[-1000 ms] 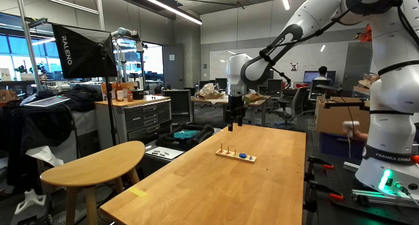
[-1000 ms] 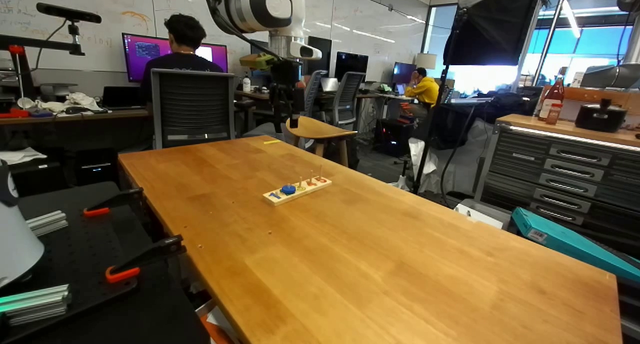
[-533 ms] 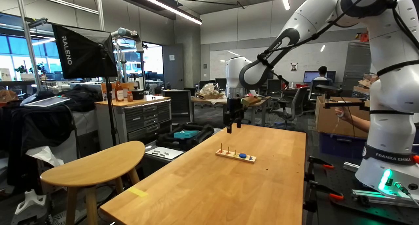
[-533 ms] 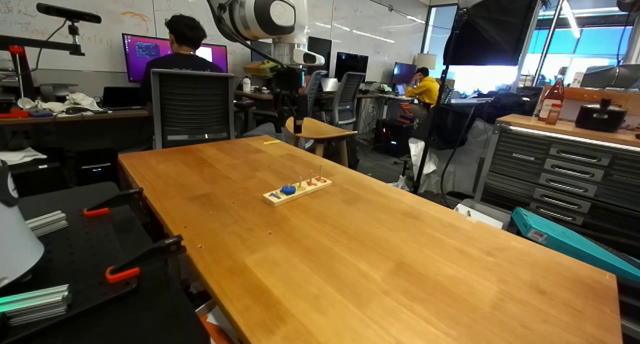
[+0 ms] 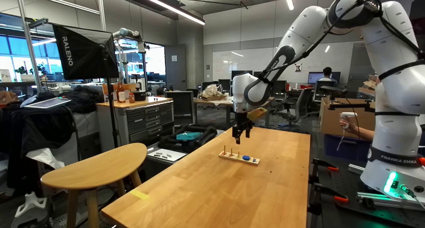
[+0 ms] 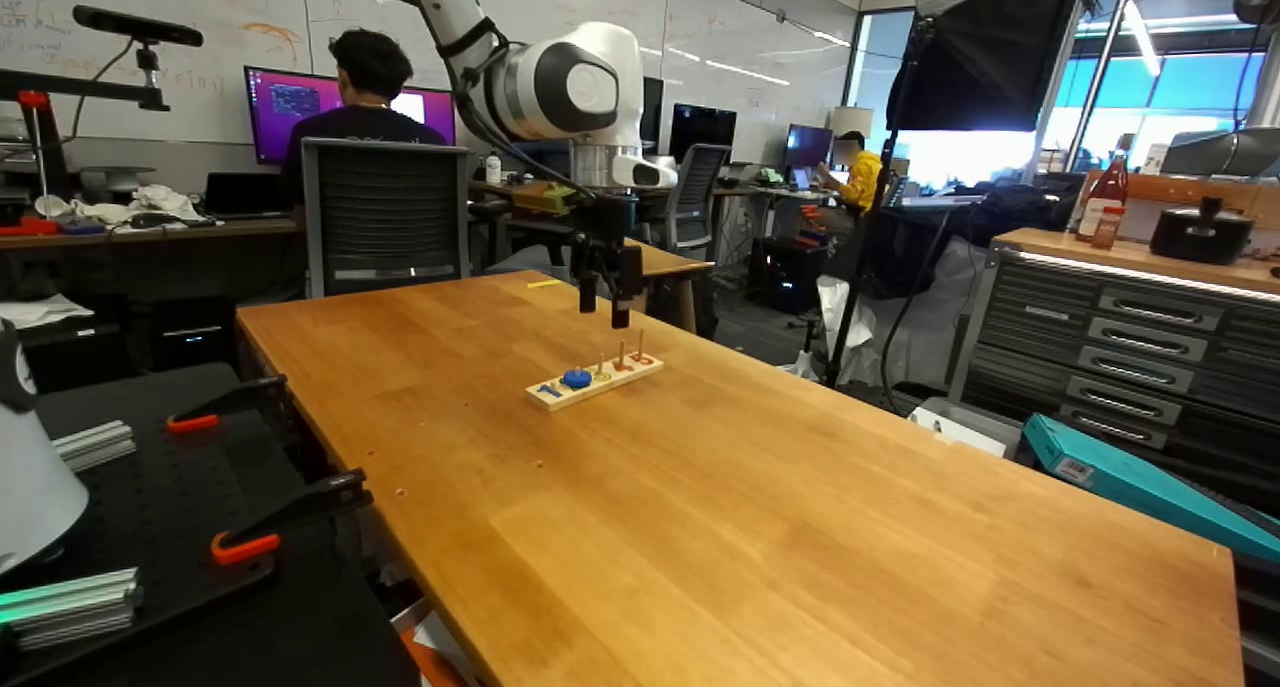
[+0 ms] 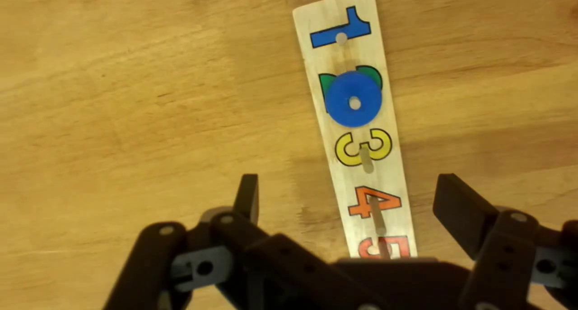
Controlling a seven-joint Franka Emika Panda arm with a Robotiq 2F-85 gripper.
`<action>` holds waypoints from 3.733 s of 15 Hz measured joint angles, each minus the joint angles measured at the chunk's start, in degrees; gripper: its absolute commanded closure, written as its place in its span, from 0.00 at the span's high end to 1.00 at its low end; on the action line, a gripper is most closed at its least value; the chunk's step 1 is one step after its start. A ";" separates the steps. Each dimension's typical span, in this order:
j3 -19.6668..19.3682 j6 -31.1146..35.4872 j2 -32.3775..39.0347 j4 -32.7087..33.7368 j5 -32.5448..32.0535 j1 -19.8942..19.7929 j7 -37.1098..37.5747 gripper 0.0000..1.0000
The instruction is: Put the blue ring on the table
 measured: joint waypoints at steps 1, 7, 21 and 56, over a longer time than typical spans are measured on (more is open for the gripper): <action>-0.36 0.25 0.96 -0.04 0.00 -0.13 0.02 1.00; -0.78 1.84 5.84 -0.30 1.03 -0.27 0.11 1.00; -0.12 8.37 8.65 -0.98 3.31 0.18 0.08 0.21; 2.54 4.57 5.29 -3.72 6.97 0.96 0.75 0.20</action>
